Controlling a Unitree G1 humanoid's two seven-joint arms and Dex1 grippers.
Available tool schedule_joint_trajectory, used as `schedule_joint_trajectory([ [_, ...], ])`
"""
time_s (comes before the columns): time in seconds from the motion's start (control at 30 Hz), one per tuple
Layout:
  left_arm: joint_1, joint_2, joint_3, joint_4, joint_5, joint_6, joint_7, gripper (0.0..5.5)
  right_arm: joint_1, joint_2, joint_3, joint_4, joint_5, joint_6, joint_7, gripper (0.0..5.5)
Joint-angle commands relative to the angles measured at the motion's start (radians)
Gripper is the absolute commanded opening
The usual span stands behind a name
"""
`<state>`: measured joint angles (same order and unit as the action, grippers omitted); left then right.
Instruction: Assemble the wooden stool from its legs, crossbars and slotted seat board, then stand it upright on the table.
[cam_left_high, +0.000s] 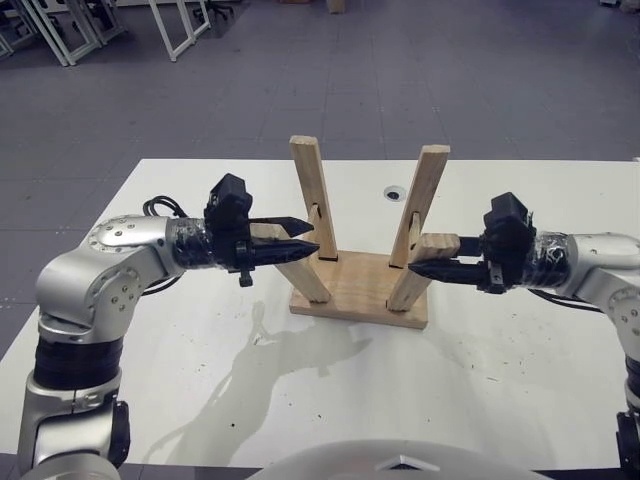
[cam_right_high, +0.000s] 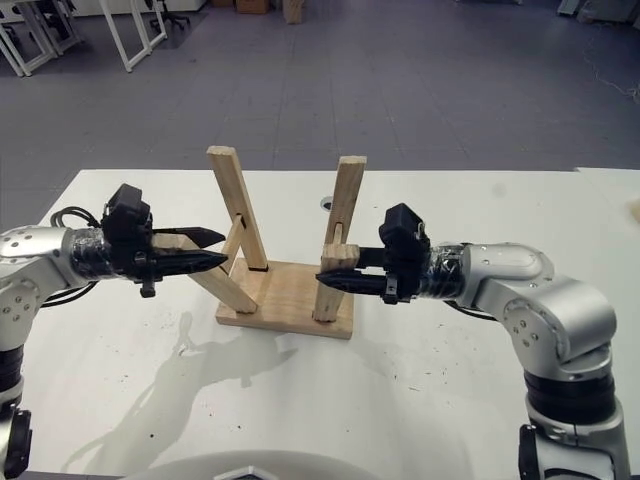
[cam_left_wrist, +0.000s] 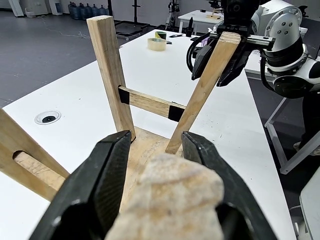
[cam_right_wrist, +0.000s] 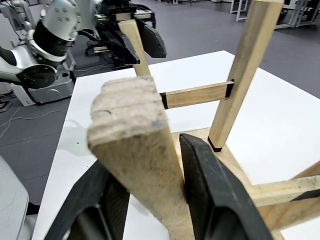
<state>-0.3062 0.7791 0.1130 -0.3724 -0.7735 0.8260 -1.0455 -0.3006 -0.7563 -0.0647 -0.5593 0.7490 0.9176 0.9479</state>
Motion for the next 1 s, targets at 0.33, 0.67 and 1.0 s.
schedule_joint_trajectory([
  [0.33,-0.198,0.086,-0.021,0.270,-0.578,0.684,0.013,2.04,-0.178,-0.131,0.021,0.390,0.949,0.486,-0.254,1.46],
  [0.67,-0.594,-0.114,-0.093,1.001,-0.278,0.674,0.110,3.83,-0.430,0.051,0.105,0.996,0.684,0.572,-0.313,2.88],
  [1.0,-0.696,-0.128,-0.089,1.348,0.030,0.419,-0.040,4.30,-0.380,0.056,0.077,0.985,0.392,0.497,-0.160,3.88],
])
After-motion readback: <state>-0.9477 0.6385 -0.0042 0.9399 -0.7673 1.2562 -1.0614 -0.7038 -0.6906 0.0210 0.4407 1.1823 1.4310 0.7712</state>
